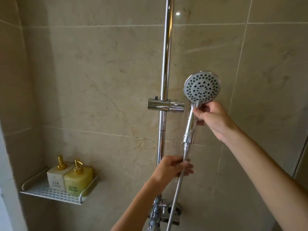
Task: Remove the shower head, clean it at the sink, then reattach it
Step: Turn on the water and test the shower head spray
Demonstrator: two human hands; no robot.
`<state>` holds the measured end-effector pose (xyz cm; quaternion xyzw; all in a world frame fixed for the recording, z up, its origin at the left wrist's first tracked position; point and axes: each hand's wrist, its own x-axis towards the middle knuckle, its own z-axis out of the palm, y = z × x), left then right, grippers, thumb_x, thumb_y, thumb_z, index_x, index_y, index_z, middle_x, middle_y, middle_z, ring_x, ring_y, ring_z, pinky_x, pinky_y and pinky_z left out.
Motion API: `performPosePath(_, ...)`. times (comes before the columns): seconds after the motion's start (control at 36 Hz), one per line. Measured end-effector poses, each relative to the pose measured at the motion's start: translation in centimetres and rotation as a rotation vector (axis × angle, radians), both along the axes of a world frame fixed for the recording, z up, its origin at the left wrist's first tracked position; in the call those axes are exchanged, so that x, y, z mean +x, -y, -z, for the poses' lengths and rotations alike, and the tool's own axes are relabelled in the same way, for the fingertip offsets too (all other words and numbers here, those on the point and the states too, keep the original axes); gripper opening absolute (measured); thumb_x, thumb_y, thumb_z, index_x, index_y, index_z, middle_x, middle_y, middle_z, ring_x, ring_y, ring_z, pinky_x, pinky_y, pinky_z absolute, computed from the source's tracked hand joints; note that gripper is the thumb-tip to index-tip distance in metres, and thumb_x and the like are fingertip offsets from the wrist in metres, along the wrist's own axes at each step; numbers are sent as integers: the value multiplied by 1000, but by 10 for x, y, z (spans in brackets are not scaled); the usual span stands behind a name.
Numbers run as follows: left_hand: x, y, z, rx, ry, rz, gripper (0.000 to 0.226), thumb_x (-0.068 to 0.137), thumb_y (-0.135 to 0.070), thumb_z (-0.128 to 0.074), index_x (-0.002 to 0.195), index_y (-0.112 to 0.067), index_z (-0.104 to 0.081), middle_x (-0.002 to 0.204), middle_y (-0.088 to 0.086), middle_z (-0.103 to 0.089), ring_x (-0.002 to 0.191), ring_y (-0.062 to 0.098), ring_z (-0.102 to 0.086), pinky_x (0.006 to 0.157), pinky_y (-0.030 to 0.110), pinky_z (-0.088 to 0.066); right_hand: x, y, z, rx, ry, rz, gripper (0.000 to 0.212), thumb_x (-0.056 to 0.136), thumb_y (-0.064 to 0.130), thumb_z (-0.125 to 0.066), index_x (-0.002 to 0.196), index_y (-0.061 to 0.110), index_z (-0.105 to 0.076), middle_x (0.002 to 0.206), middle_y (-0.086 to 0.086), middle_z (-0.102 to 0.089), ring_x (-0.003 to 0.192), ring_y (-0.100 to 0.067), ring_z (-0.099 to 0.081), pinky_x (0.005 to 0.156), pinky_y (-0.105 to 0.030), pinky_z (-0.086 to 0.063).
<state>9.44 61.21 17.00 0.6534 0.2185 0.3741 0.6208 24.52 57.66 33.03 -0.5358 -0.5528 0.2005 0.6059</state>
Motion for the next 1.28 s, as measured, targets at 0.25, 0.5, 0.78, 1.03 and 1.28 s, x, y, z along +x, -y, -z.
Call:
performPosePath(0.25,3,-4,-4,2,-3,-55,20,100,-3,-50,112,5,-64,105,22,-72,92,29,-71,90,42,-58,-1,-14,-66,52,-16,-32,12,97,-1,-57,95,10,-61,103,-13,-68,88,-25,-67,67,-38,-55)
performPosePath(0.5,9,-4,-27,6,56,-149,20,100,-5,-51,110,7,-64,93,17,-72,80,26,-71,81,39,-60,-12,-23,-104,96,27,-22,16,96,-3,-57,90,12,-60,91,-7,-61,74,-21,-60,63,-39,-55)
performPosePath(0.78,7,-14,-48,-6,114,-221,15,99,-4,-53,96,-3,-68,87,13,-73,80,28,-73,81,44,-61,-16,-33,-126,151,4,-5,14,96,2,-60,88,14,-61,84,-4,-61,73,-23,-59,65,-44,-56)
performPosePath(1.03,6,-5,-57,-16,144,-262,21,100,-2,-50,111,11,-62,100,26,-70,86,34,-71,86,46,-59,-18,-42,-132,175,19,30,16,95,6,-61,86,18,-64,88,-4,-64,82,-24,-61,67,-42,-55)
performPosePath(1.28,4,-2,-66,-30,173,-317,21,101,-3,-49,110,11,-62,101,29,-68,87,36,-70,88,50,-58,-27,-42,-138,191,-4,23,14,96,4,-59,93,16,-65,102,-9,-69,85,-24,-64,69,-41,-58)
